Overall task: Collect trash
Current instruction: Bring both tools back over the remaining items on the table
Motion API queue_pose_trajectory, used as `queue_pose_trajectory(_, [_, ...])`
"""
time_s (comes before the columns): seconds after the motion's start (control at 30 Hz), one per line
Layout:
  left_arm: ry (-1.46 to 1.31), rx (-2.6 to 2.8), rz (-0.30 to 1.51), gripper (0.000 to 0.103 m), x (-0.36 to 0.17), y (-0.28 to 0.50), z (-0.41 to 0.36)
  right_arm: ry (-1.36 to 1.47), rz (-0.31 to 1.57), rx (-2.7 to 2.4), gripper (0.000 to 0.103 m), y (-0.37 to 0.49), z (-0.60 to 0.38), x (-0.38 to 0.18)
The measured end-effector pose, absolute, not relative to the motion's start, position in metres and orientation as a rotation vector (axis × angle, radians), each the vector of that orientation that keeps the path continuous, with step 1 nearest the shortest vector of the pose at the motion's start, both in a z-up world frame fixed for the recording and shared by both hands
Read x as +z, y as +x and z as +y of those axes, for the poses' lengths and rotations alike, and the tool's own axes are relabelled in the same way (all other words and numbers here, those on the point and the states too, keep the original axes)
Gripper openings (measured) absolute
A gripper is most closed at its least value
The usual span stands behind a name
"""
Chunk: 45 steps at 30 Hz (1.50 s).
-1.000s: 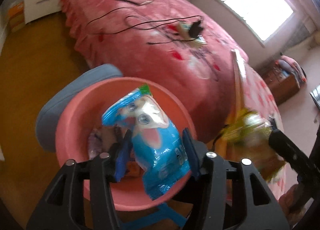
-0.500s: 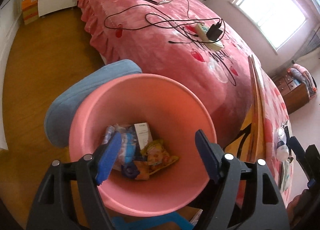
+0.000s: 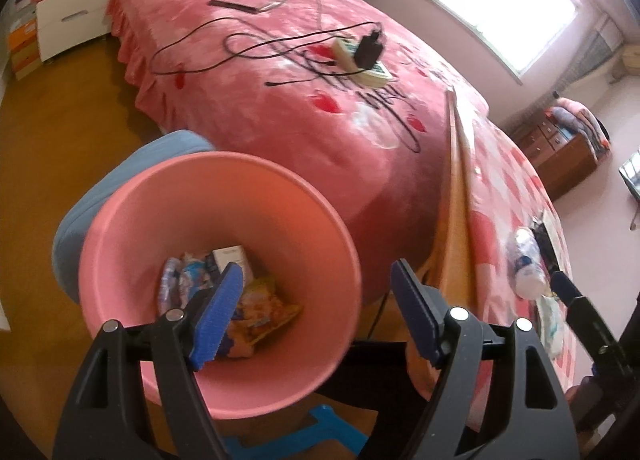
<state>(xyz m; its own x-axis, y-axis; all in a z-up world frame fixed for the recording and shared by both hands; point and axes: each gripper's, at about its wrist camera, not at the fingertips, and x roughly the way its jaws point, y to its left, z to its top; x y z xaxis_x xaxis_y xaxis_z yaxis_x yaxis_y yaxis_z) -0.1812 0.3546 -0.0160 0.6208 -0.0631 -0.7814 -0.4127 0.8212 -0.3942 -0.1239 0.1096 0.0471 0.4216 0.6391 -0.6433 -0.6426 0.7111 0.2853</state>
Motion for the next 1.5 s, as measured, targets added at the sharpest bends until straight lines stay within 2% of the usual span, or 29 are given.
queue_pose_trajectory(0.37, [-0.517, 0.117, 0.863, 0.077, 0.015, -0.164, 0.305, -0.016, 0.750, 0.766, 0.088, -0.130, 0.077, 0.051])
queue_pose_trajectory(0.47, [-0.498, 0.104, 0.860, 0.078, 0.022, -0.160, 0.292, -0.023, 0.735, 0.754, 0.093, -0.131, 0.068, 0.052])
queue_pose_trajectory(0.67, [-0.460, 0.074, 0.849, 0.080, 0.034, -0.152, 0.269, -0.009, 0.707, 0.729, 0.093, -0.128, 0.047, 0.056])
queue_pose_trajectory(1.5, [-0.334, -0.035, 0.846, 0.080, 0.051, -0.138, 0.189, 0.074, 0.649, 0.650, 0.093, -0.114, -0.024, 0.064])
